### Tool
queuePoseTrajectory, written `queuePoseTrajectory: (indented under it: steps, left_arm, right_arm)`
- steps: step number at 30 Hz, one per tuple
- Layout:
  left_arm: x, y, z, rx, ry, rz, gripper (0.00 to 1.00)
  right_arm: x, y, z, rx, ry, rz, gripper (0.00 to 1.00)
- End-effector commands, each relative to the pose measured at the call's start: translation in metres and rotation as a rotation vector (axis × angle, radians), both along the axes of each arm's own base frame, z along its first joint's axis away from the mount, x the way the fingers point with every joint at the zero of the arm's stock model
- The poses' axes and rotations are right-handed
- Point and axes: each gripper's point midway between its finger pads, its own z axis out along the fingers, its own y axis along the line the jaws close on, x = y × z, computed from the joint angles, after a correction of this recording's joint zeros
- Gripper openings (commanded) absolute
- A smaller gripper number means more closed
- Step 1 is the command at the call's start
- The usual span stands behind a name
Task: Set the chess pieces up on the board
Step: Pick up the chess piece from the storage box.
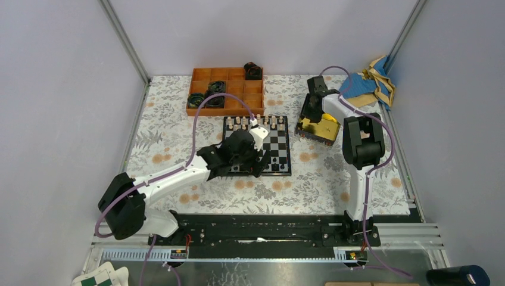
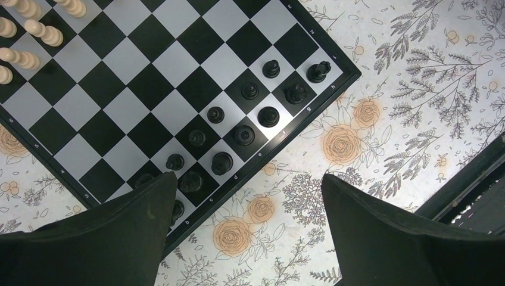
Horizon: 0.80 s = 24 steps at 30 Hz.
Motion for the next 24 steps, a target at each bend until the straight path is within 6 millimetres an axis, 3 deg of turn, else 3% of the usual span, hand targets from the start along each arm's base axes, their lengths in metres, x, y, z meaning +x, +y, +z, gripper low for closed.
queuePoseTrajectory:
  steps: [1, 17, 24]
  left_arm:
    - [0.011, -0.005, 0.012, -0.003, -0.033, 0.003, 0.99]
    - [0.013, -0.006, 0.007, 0.011, -0.03, -0.004, 0.99]
    - [0.013, -0.006, 0.005, 0.014, -0.024, -0.001, 0.99]
  right_arm:
    - [-0.001, 0.014, 0.004, 0.084, -0.007, -0.043, 0.46]
    - [-0.008, 0.029, -0.01, 0.109, 0.047, -0.047, 0.45]
    - [-0.015, 0.035, -0.019, 0.099, 0.093, -0.023, 0.33]
